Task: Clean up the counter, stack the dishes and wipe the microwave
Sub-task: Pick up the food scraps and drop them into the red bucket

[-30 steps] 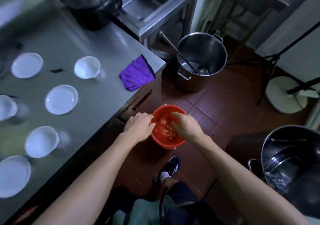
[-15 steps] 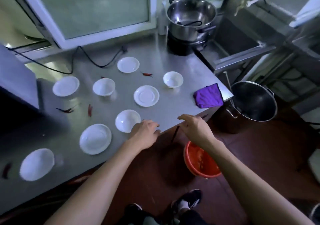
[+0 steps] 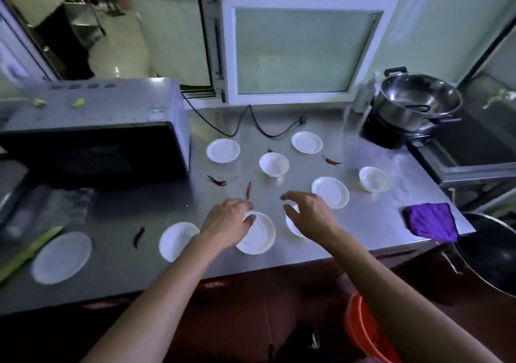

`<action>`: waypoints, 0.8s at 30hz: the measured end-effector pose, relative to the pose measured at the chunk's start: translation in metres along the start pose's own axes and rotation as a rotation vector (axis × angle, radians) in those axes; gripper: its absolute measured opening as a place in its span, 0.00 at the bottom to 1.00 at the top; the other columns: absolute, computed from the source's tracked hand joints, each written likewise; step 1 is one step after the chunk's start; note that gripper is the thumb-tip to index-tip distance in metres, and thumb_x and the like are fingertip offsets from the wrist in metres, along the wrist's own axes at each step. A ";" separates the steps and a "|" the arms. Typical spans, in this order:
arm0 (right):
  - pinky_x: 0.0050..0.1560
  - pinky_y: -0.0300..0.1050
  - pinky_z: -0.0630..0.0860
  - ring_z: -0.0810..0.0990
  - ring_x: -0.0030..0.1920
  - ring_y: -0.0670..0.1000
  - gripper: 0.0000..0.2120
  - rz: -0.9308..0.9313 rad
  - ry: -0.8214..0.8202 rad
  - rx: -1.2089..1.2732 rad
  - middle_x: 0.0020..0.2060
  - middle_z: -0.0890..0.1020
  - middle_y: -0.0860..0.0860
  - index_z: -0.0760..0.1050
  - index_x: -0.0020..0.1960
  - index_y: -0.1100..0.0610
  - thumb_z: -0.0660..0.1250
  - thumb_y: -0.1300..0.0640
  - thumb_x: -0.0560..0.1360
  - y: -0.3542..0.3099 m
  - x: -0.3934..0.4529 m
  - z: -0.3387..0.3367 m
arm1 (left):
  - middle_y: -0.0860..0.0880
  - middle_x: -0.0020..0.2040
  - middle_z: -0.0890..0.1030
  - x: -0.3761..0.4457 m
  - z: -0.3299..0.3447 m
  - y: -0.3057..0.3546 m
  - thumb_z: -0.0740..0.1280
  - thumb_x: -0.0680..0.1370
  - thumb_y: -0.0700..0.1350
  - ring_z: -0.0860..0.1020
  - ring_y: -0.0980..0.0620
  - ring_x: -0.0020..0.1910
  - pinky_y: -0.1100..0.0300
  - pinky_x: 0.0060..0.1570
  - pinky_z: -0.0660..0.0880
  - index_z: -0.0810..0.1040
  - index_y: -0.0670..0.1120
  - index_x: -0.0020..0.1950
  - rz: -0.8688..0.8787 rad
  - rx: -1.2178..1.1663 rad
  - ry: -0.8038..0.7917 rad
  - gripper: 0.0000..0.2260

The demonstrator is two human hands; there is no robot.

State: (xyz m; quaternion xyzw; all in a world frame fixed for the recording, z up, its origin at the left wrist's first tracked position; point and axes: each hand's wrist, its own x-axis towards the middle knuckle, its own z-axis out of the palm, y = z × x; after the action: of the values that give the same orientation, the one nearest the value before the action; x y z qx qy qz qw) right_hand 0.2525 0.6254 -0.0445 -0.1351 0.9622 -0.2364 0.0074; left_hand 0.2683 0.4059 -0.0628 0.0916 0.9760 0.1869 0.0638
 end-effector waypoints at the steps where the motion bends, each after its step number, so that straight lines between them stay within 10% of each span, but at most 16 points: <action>1: 0.56 0.47 0.77 0.81 0.56 0.52 0.13 -0.028 -0.010 -0.008 0.61 0.82 0.45 0.79 0.63 0.49 0.65 0.52 0.80 -0.012 0.007 0.003 | 0.52 0.64 0.79 -0.006 -0.006 -0.010 0.63 0.81 0.53 0.75 0.46 0.64 0.51 0.58 0.74 0.77 0.51 0.66 -0.020 0.007 0.020 0.15; 24: 0.51 0.34 0.69 0.82 0.54 0.52 0.10 -0.689 -0.142 0.243 0.55 0.85 0.50 0.83 0.57 0.56 0.68 0.61 0.77 -0.209 0.183 0.072 | 0.53 0.65 0.77 -0.053 -0.129 -0.175 0.62 0.81 0.55 0.73 0.50 0.65 0.52 0.62 0.72 0.75 0.53 0.68 -0.554 0.068 0.336 0.17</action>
State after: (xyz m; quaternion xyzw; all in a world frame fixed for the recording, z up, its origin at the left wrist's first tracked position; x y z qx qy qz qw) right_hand 0.1359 0.3664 -0.0038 -0.4652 0.8223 -0.3275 0.0101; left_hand 0.2723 0.1903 -0.0051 -0.2076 0.9664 0.1423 -0.0530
